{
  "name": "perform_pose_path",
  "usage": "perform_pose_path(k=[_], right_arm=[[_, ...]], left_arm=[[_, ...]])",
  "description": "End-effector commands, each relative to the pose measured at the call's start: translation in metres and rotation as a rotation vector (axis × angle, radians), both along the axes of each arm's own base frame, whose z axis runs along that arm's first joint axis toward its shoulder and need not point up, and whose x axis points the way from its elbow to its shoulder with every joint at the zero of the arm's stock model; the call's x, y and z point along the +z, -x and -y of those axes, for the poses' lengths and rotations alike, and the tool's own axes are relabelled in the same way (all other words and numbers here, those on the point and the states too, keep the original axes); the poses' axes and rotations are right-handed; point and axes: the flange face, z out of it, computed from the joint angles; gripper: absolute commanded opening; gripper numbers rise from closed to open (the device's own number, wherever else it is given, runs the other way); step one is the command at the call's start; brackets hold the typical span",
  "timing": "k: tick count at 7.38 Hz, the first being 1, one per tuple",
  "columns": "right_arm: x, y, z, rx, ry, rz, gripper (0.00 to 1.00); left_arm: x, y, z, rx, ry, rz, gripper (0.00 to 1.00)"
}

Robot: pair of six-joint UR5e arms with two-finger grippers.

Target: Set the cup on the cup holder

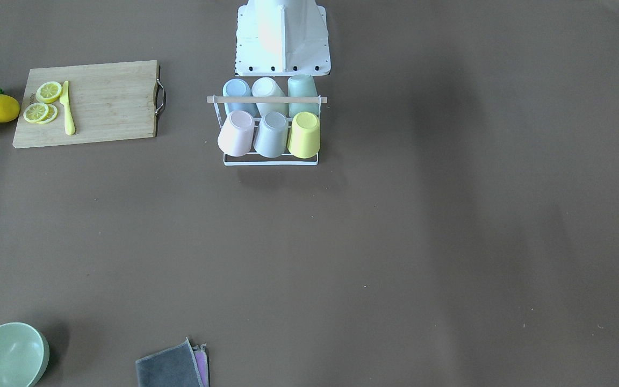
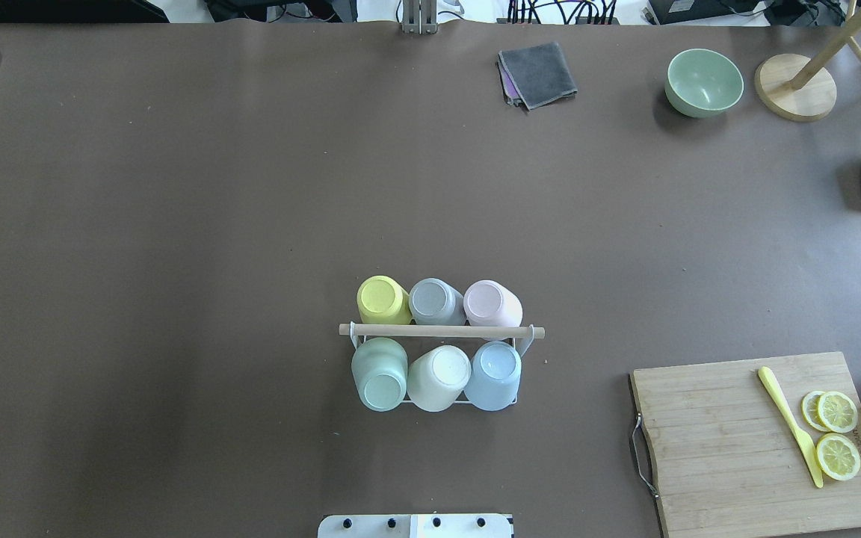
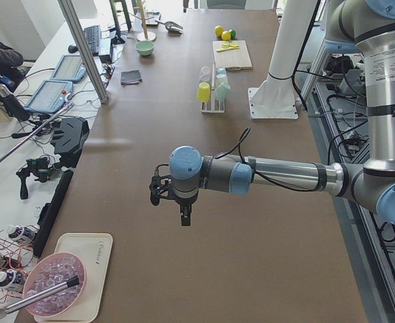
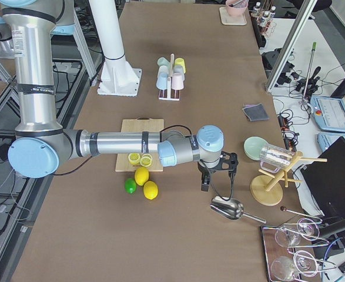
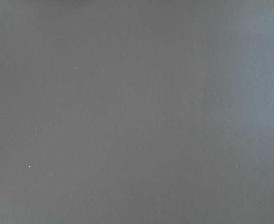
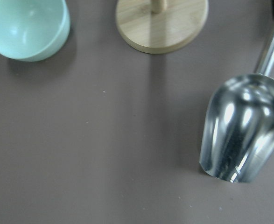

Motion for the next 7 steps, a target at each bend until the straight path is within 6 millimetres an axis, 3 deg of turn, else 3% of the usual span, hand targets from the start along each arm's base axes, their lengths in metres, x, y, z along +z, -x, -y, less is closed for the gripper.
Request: perform_pose_path(k=[1,3,7], right_arm=[[0.047,-0.05,-0.052,-0.033,0.063,-0.058,1.0],[0.057,-0.093,-0.076,0.06,0.088,-0.047,1.0],[0.064,-0.091,-0.086,-0.02,0.031,-0.058,1.0]], left_arm=[[0.001,0.0,-0.001,0.0,0.004,0.001,0.99],[0.002,0.0,-0.001,0.0,0.004,0.001,0.99],[0.007,0.006,-0.002,-0.011,0.004,0.057,0.99]])
